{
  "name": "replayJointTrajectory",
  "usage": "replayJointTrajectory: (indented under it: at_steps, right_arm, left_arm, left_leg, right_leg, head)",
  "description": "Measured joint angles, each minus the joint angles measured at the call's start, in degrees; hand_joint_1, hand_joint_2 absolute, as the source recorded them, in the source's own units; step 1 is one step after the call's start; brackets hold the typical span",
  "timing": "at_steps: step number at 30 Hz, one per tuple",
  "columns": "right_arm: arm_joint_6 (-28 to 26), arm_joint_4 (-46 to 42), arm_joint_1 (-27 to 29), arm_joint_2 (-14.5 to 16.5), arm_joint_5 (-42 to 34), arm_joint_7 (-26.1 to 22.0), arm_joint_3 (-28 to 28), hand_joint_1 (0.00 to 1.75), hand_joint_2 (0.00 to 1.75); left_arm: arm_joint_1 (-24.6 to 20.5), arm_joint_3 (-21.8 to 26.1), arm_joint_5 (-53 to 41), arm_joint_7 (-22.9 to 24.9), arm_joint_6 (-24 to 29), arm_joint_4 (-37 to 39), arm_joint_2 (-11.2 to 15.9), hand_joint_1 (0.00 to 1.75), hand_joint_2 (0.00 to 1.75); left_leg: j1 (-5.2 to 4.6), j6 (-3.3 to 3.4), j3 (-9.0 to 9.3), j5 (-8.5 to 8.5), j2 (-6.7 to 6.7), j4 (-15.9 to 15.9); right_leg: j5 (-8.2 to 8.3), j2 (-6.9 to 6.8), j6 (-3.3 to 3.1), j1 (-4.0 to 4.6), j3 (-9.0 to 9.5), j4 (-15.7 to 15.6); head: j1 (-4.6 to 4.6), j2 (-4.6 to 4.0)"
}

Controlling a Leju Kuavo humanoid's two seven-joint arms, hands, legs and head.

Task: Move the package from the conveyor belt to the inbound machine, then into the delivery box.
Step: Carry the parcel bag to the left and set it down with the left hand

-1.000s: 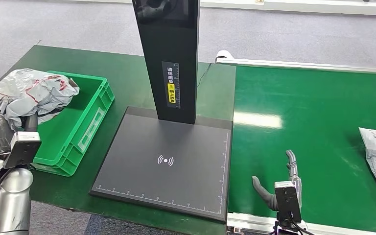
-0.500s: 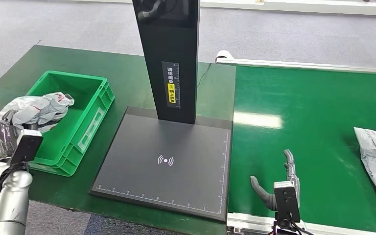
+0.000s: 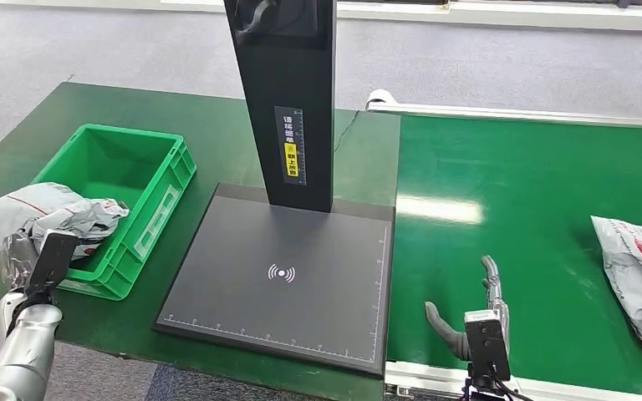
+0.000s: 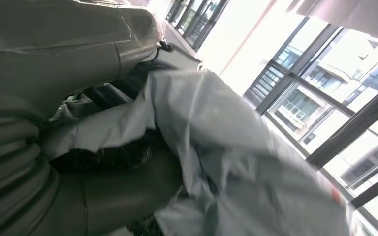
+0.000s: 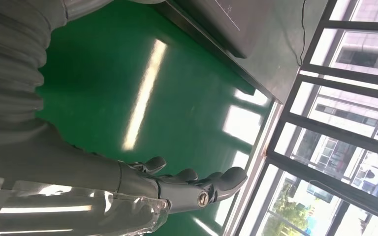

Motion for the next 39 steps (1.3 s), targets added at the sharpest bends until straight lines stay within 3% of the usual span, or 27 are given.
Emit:
replayJointTrajectory:
  at_steps: [7,13,20,24,34,39]
  right_arm:
    - [-0.1,-0.3,0.1,-0.2,0.5,0.5,0.1,0.00,1.75]
    - [-0.1,-0.3,0.1,-0.2,1.0,0.6,-0.3,0.00,1.75]
    - [-0.1,-0.3,0.2,-0.2,1.2,0.6,-0.5,0.00,1.75]
    - [-0.4,-0.3,0.3,-0.2,1.4,0.5,-0.8,0.00,1.75]
    - [-1.3,-1.3,1.7,-0.1,0.9,-0.5,-1.5,0.00,1.75]
    - [-1.2,-1.8,1.8,-0.1,0.8,-0.5,-1.7,0.00,1.75]
  left_arm:
    - [0.1,2.9,5.9,-2.7,-9.8,-1.9,-0.5,0.00,1.75]
    - [5.4,1.9,11.0,1.9,-20.3,-18.1,-3.6,0.00,1.75]
    - [8.5,0.6,12.3,3.2,-21.8,-30.4,-6.1,0.00,1.75]
    - [9.7,-0.1,16.1,0.9,-23.1,-34.4,-6.8,0.00,1.75]
    - [16.0,-6.6,26.2,-1.3,-27.0,-54.7,-9.9,0.00,1.75]
    - [17.7,-9.1,28.1,-1.2,-31.3,-60.5,-10.9,0.00,1.75]
  left_leg:
    - [0.05,-0.06,0.10,0.25,0.00,0.0]
    - [0.02,-0.04,-0.23,0.26,0.01,0.0]
    - [0.00,-0.03,-0.41,0.25,0.09,0.1]
    - [0.01,-0.03,-0.50,0.25,0.10,0.1]
    - [-0.03,-0.02,-0.65,0.22,0.10,0.1]
    - [-0.02,-0.02,-0.63,0.22,0.09,0.1]
  right_leg:
    - [0.13,-0.04,-0.14,0.04,-0.07,0.0]
    - [0.17,-0.06,-0.09,0.04,-0.34,0.0]
    - [0.21,0.04,-0.06,0.04,-0.54,0.0]
    - [0.20,0.04,-0.06,0.06,-0.67,0.0]
    - [0.20,0.03,-0.06,0.02,-0.77,0.0]
    - [0.20,0.03,-0.06,0.03,-0.77,0.0]
  head:
    - [0.01,0.00]
    - [0.03,0.00]
    - [-0.01,0.00]
    - [0.00,0.00]
    - [0.01,0.00]
    - [0.00,0.00]
